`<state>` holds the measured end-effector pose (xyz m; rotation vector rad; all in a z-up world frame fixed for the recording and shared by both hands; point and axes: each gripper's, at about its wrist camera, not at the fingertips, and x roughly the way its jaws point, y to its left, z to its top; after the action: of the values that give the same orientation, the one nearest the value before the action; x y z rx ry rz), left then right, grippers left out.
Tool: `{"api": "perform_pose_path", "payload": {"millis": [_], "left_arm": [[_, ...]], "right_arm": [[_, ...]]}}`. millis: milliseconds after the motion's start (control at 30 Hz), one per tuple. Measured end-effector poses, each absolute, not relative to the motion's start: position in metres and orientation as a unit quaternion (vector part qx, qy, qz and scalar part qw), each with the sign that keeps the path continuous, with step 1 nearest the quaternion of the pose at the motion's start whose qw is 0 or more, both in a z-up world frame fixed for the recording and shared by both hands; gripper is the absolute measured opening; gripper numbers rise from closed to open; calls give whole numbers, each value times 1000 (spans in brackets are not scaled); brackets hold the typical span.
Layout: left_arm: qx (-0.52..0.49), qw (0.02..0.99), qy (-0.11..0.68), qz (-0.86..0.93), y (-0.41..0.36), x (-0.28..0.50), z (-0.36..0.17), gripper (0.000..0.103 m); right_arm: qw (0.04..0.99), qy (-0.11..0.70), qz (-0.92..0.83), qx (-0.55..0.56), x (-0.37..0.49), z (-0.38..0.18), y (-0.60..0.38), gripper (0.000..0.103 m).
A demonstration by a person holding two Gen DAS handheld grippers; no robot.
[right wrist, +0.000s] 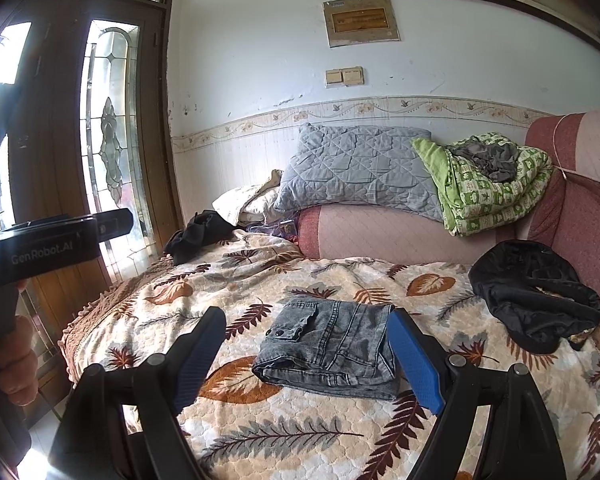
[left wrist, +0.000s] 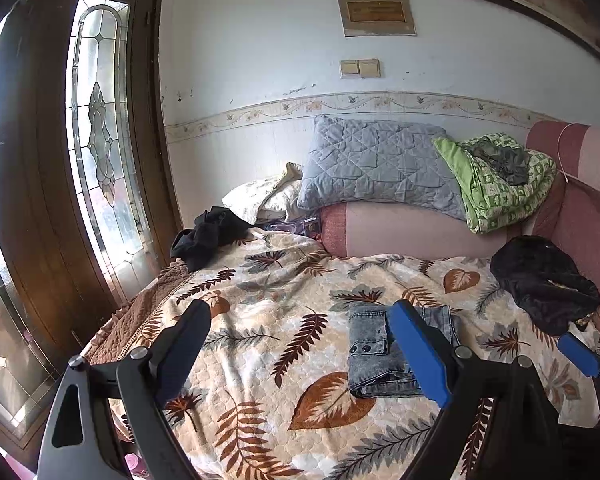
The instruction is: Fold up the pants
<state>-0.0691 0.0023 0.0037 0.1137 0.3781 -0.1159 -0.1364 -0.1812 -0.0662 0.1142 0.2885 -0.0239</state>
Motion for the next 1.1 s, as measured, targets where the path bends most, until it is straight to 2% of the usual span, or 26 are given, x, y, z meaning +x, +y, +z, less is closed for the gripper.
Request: {"api": "perform_pose_path", "payload": {"millis": [1100], "left_arm": [[55,979,186,-69,2,-72,1,91]], "right_arm": [[987,149,-14,56,-134,-71,-179,85]]}}
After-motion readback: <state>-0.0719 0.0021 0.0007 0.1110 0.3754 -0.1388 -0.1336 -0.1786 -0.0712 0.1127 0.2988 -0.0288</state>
